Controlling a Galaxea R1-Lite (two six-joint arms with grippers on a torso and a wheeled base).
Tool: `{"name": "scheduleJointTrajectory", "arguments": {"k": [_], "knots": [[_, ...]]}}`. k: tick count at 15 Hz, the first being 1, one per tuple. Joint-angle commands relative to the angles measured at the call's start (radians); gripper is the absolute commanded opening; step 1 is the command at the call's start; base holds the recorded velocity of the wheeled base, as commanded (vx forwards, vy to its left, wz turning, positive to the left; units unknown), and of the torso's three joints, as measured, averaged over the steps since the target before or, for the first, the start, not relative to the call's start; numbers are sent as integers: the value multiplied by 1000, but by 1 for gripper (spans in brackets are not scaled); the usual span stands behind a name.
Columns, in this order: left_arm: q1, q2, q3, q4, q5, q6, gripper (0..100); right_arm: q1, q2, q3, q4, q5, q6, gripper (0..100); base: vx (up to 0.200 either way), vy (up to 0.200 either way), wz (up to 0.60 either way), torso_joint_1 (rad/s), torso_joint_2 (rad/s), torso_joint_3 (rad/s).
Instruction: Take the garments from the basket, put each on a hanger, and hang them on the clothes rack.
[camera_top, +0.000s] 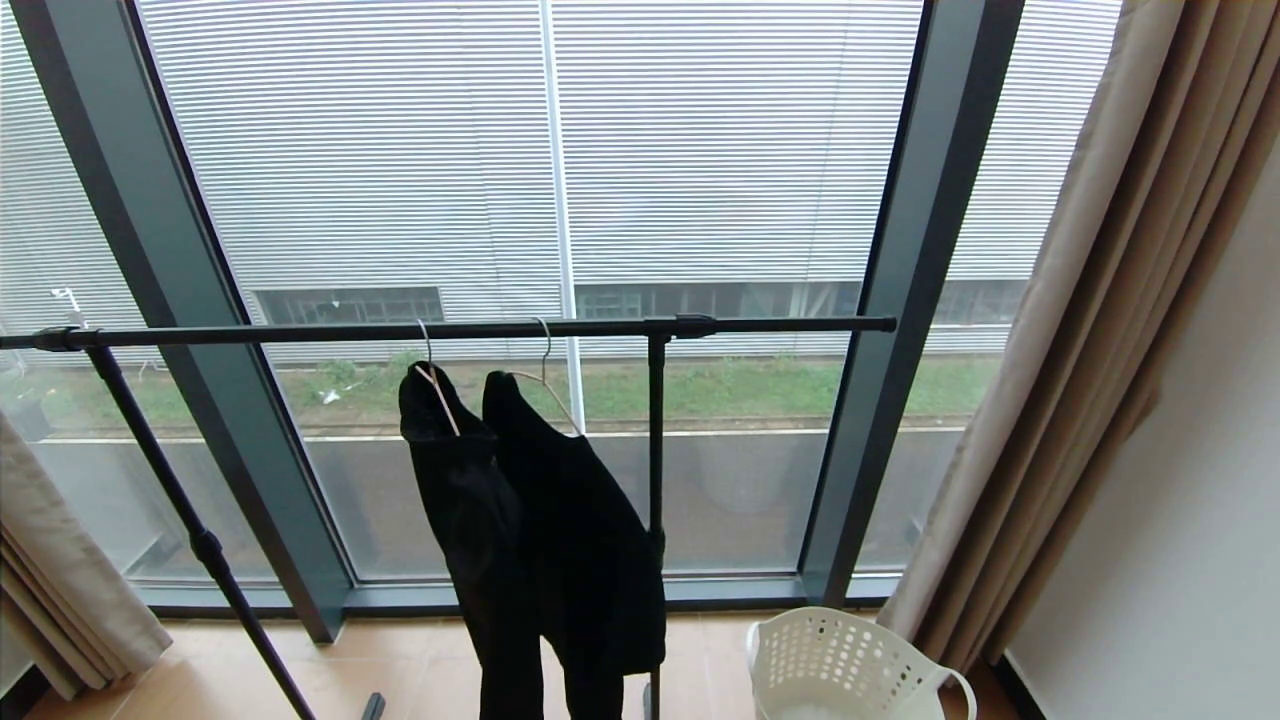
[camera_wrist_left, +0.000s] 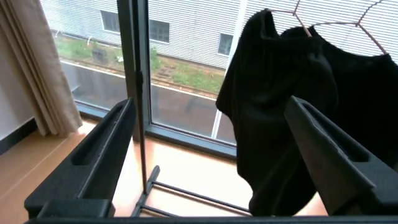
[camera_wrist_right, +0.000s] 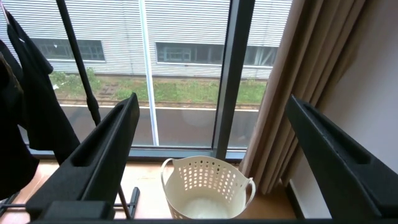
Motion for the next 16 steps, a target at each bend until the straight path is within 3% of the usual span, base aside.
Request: {"name": "scheduleJointTrajectory", "arguments": {"k": [1, 3, 5, 6, 10, 16], "knots": [[-1, 2, 2, 0, -72, 12, 100, 1, 1, -1, 0, 0, 2, 100, 0, 0, 0, 0, 0, 0], [-4, 3, -1, 1, -81, 16, 100, -1, 1, -1, 0, -2, 3, 100, 0, 0, 0, 0, 0, 0], [1, 2, 16, -14, -70, 70, 100, -1, 1, -1, 0, 0, 0, 100, 0, 0, 0, 0, 0, 0], [1, 2, 33, -83, -58, 90, 100, -1, 1, -1, 0, 0, -1, 100, 0, 0, 0, 0, 0, 0], [-1, 2, 34, -78, -88, 28, 100, -1, 1, -1, 0, 0, 2, 100, 0, 0, 0, 0, 0, 0], [-1, 2, 34, -77, -85, 27, 100, -1, 1, -1, 0, 1, -1, 100, 0, 0, 0, 0, 0, 0]]}}
